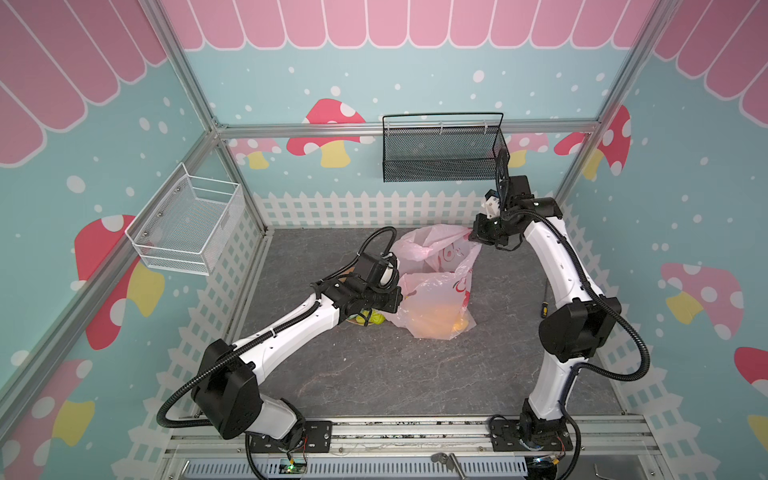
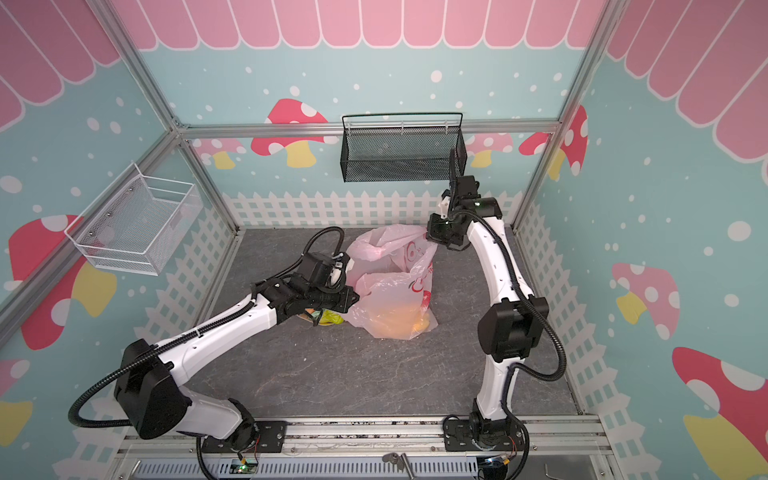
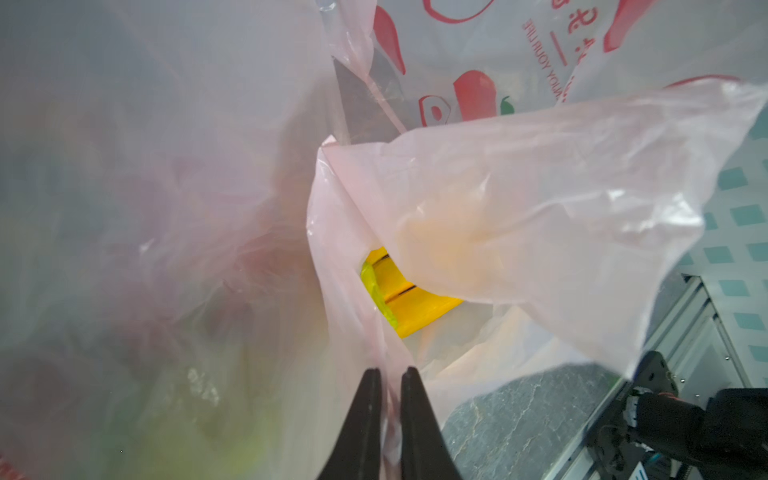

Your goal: Place the fruits into the plastic bag

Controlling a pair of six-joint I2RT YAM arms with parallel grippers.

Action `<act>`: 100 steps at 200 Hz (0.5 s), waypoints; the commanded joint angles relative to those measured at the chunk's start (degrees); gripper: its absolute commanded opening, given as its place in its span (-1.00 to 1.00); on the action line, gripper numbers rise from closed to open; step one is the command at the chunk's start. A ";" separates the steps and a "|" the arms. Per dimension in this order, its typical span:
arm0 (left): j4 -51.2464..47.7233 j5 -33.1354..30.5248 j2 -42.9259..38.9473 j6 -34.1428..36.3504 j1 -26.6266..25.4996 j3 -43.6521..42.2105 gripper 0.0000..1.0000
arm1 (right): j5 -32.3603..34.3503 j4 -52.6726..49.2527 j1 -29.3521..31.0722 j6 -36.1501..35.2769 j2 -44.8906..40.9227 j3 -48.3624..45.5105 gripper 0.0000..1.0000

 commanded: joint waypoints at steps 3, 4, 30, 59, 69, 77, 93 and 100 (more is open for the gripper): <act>3.70 2.26 1.60 -1.49 -2.58 3.15 -0.98 | 2.90 -3.80 -0.64 -2.23 -0.63 2.75 -0.99; 3.80 2.26 1.67 -1.54 -2.77 3.22 -0.99 | 2.97 -3.92 -0.69 -2.29 -0.61 2.81 -0.99; 6.30 1.89 3.02 -2.44 -5.85 5.15 -1.00 | 5.07 -5.43 -2.58 -3.16 -2.91 3.22 -1.00; 7.79 1.82 4.01 -2.81 -7.61 7.06 -1.00 | 6.26 -6.91 -5.29 -3.74 -3.65 4.69 -0.99; 8.36 2.15 4.19 -2.67 -7.88 7.33 -1.00 | 6.51 -6.95 -5.87 -3.78 -3.97 4.88 -1.00; 8.81 2.51 4.28 -2.52 -8.04 7.27 -1.00 | 6.46 -7.02 -6.25 -3.83 -4.02 4.79 -1.00; 8.96 2.81 4.54 -1.89 -8.06 7.00 -1.00 | 6.32 -6.71 -6.49 -3.78 -3.77 4.48 -0.99; 8.91 2.50 4.40 -1.56 -8.06 6.69 -1.00 | 6.12 -6.59 -6.45 -3.78 -3.38 4.32 -0.99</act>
